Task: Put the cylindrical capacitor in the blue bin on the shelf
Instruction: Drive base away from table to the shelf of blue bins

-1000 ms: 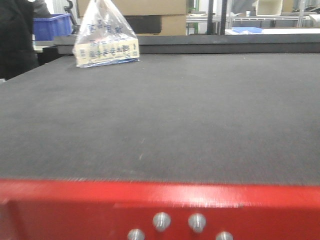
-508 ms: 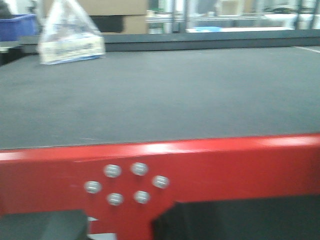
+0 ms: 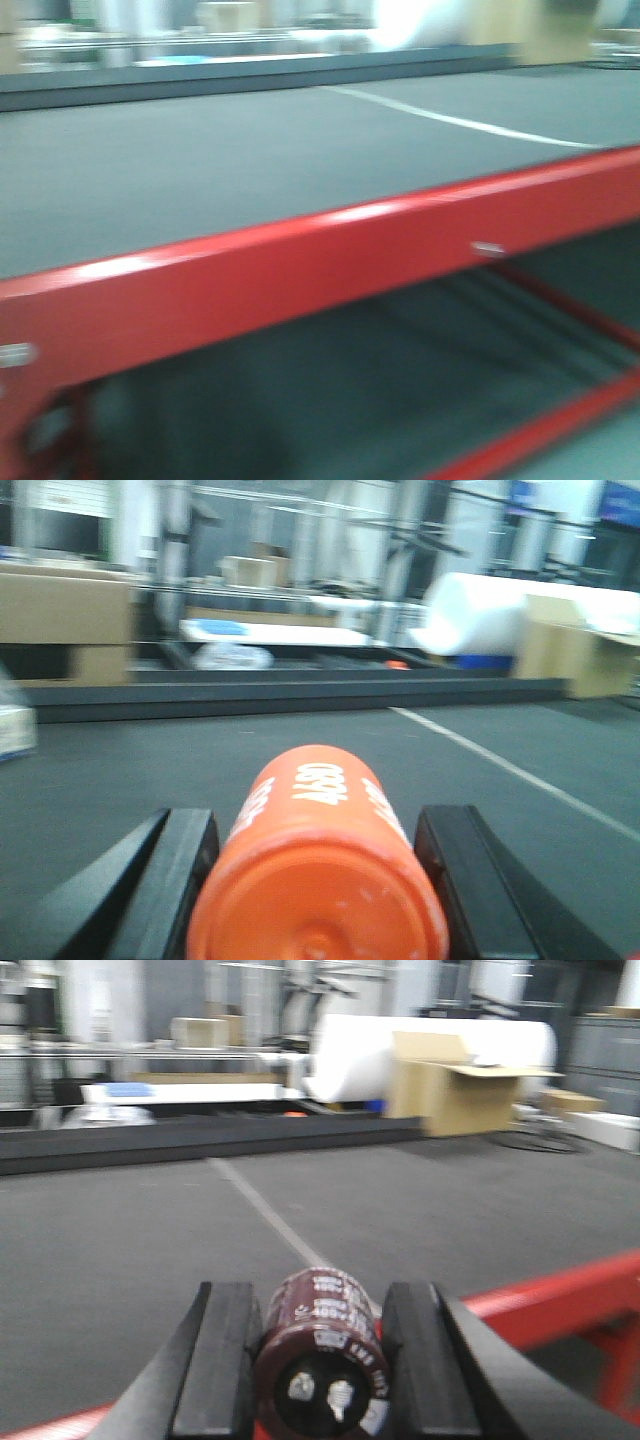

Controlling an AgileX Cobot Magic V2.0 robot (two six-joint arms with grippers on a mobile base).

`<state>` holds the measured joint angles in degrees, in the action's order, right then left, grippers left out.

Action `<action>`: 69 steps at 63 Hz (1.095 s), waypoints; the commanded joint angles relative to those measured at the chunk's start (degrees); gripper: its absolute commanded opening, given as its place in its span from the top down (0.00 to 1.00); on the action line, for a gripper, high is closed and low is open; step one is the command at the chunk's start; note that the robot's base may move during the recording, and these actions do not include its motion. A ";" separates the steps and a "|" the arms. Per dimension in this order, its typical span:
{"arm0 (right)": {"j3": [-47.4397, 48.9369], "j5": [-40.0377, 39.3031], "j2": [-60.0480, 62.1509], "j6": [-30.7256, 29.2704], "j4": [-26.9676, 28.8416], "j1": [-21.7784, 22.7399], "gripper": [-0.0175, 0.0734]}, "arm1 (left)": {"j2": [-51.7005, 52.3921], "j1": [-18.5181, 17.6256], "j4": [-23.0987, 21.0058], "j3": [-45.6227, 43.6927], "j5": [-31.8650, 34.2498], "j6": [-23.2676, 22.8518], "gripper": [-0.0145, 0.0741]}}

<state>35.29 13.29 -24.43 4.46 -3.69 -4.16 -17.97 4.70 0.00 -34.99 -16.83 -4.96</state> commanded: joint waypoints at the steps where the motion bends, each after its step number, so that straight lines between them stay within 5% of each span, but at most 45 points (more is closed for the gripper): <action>1: 0.00 -1.71 0.20 0.02 -0.75 0.23 0.99 | 0.29 0.32 0.00 -0.03 1.57 0.07 0.96; 69: 0.00 -1.71 0.20 0.02 -0.75 0.23 0.99 | 0.29 0.32 0.00 -0.03 1.57 0.07 0.96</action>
<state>35.29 13.29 -24.33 4.46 -3.69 -4.16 -17.97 4.70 0.00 -34.97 -16.79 -4.96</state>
